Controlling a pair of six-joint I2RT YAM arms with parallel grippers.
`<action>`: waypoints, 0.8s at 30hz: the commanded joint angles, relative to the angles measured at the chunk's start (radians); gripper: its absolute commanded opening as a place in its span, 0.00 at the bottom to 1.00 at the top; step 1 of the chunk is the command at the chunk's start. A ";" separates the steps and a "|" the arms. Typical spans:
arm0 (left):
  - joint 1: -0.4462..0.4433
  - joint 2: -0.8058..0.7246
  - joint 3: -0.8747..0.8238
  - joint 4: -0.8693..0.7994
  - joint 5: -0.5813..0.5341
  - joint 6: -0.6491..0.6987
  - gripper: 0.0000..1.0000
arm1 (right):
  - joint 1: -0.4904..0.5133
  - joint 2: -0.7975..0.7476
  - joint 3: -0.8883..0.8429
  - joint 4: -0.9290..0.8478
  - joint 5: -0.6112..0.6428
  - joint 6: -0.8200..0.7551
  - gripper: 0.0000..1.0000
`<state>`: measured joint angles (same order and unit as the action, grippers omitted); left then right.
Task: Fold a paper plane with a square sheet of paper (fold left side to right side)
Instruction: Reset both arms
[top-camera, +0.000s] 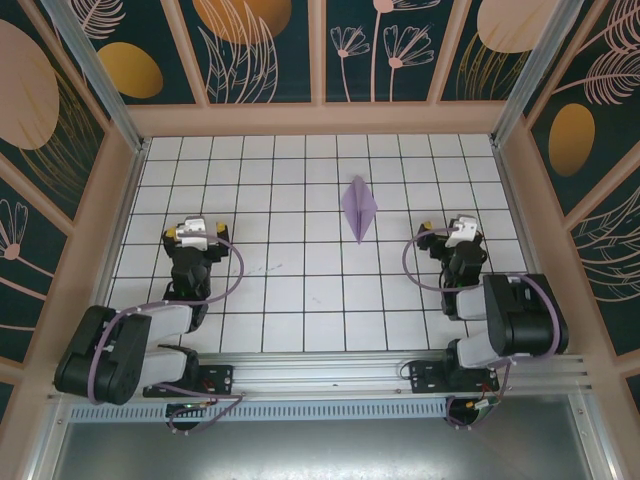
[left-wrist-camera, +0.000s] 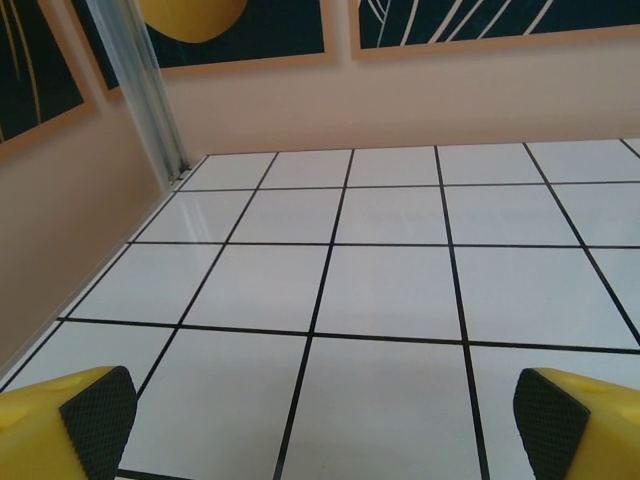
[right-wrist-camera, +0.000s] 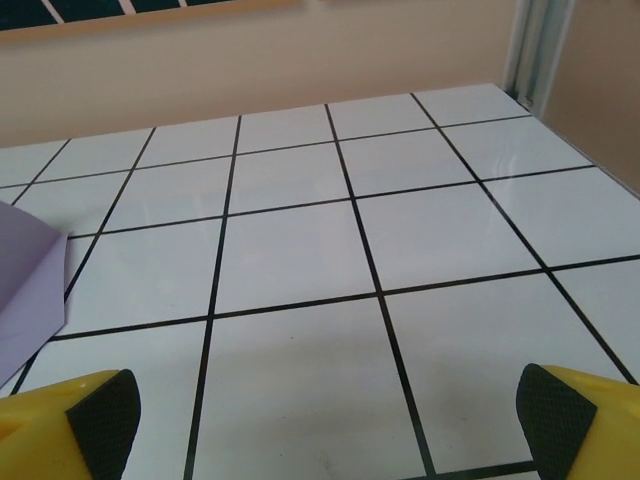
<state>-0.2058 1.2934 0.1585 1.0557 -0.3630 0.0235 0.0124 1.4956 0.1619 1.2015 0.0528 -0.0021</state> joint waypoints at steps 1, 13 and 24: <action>0.035 0.041 -0.006 0.199 0.111 0.033 0.98 | -0.019 0.036 0.021 0.123 -0.054 -0.018 0.99; 0.136 0.208 -0.049 0.431 0.239 -0.021 0.99 | -0.053 0.046 0.076 0.033 -0.096 0.014 0.99; 0.157 0.230 0.058 0.264 0.099 -0.101 0.99 | -0.050 0.046 0.076 0.033 -0.093 0.011 0.99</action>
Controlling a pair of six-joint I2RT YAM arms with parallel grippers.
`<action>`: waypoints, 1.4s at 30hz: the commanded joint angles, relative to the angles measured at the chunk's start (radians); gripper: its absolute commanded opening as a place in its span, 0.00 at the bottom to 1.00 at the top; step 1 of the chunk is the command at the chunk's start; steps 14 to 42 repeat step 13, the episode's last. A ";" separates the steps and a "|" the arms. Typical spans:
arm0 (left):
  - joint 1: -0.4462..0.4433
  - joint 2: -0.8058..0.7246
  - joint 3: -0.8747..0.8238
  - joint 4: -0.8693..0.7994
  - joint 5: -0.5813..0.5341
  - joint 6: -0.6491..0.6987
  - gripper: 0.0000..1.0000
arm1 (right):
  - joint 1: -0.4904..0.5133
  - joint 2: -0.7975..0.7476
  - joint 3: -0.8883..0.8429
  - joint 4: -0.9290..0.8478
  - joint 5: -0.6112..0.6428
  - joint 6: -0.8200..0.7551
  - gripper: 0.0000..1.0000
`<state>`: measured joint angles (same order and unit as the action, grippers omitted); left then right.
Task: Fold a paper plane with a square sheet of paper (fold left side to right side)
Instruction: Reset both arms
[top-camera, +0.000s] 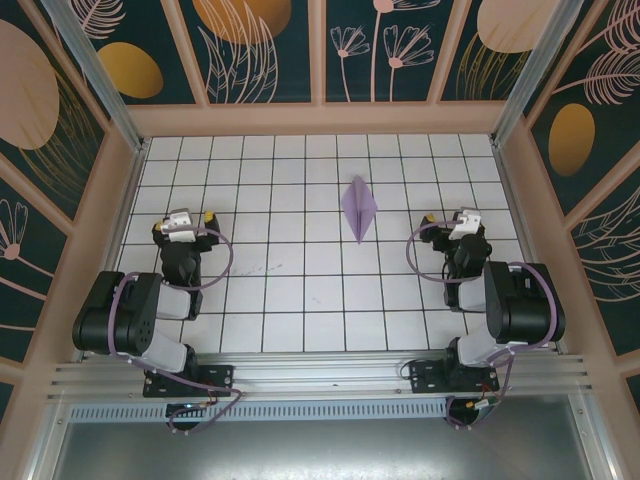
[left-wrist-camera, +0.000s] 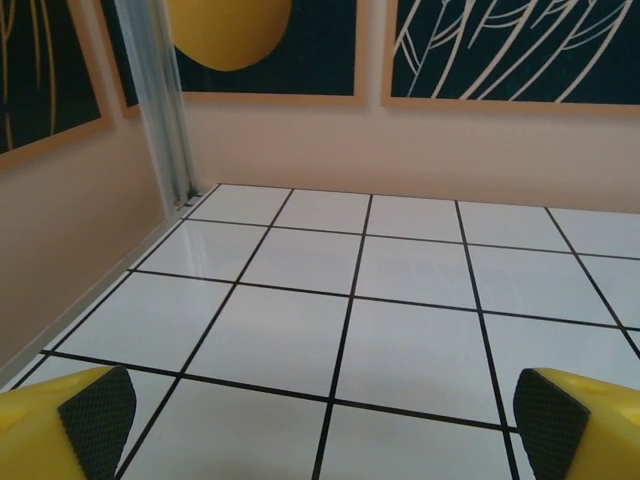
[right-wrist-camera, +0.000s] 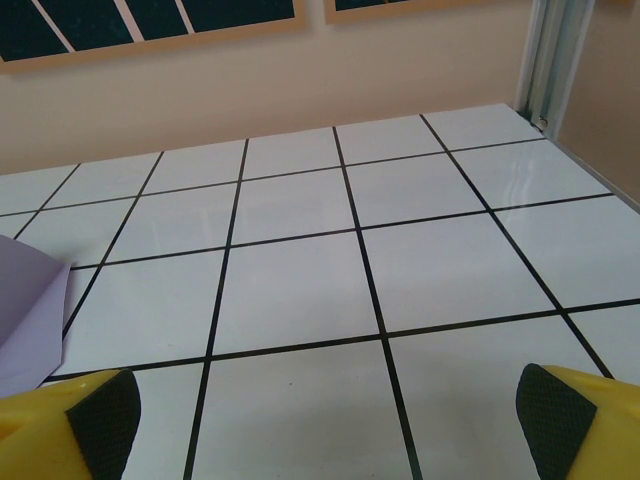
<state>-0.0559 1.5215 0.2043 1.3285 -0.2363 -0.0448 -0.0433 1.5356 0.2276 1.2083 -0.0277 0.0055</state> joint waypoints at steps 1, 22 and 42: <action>0.007 0.006 0.011 -0.003 -0.028 -0.032 0.99 | 0.005 0.006 0.010 0.026 -0.012 0.004 0.99; 0.007 0.002 0.008 -0.003 -0.029 -0.031 0.99 | 0.006 0.004 0.011 0.025 -0.014 0.004 0.99; 0.007 0.002 0.008 -0.003 -0.029 -0.031 0.99 | 0.006 0.004 0.011 0.025 -0.014 0.004 0.99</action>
